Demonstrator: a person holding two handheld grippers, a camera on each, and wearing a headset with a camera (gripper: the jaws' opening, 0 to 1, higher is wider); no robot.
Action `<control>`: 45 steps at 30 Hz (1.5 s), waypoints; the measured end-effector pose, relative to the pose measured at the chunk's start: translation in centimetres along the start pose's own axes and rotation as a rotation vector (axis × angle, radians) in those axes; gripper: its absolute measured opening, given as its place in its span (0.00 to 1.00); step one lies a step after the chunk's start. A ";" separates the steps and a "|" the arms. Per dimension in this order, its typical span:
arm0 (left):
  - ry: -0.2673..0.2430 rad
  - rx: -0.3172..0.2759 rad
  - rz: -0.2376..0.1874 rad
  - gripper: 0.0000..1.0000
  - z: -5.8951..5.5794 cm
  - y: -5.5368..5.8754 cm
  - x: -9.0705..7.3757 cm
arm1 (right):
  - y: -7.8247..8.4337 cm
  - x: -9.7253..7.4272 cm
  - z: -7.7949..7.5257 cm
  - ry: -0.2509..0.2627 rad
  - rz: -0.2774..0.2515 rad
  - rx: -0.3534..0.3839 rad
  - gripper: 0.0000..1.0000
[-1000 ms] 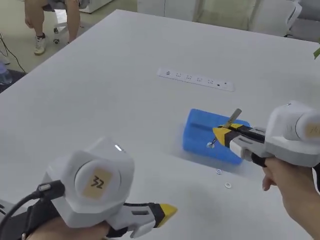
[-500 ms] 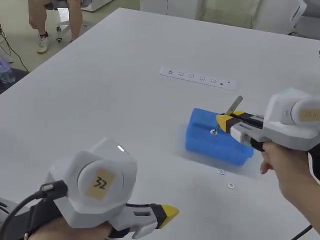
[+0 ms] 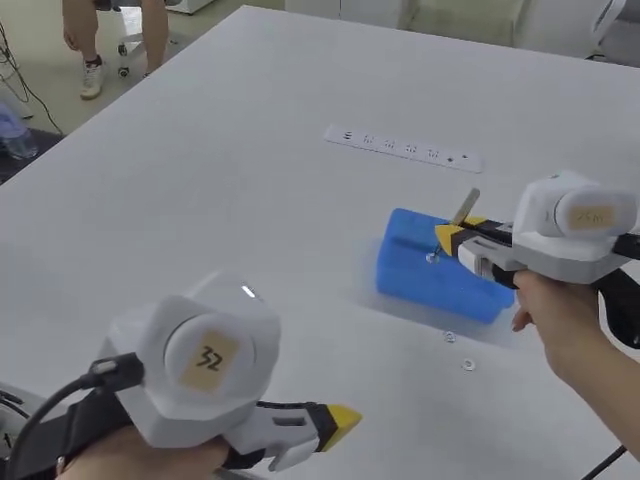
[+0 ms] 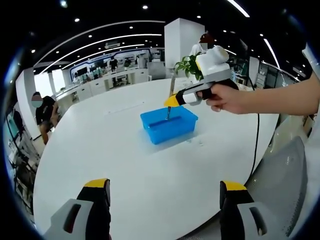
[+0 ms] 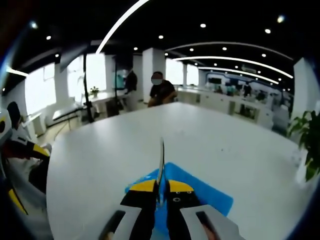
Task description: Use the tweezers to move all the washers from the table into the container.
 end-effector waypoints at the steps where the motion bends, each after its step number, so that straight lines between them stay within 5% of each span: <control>1: 0.000 -0.001 -0.001 0.93 0.0 0.0 0.0 | 0.3 0.2 0.0 -0.001 0.013 0.003 0.03; 13: -0.007 0.013 0.020 0.92 0.2 0.1 0.1 | 3.1 1.5 0.2 0.004 0.079 0.033 0.03; 45: -0.004 0.033 0.040 0.92 -0.1 0.1 0.3 | 4.4 2.5 0.1 -0.005 0.110 0.059 0.04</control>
Point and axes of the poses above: the centre of the closed fingertips' face, and the gripper's own axes: x roughly forward along the fingers, z roughly to its left, y roughly out of its underside, the point moved 5 cm from there along -x, roughly backward along the fingers, and after that the axes turned 10 degrees about y, right-handed, at the moved point
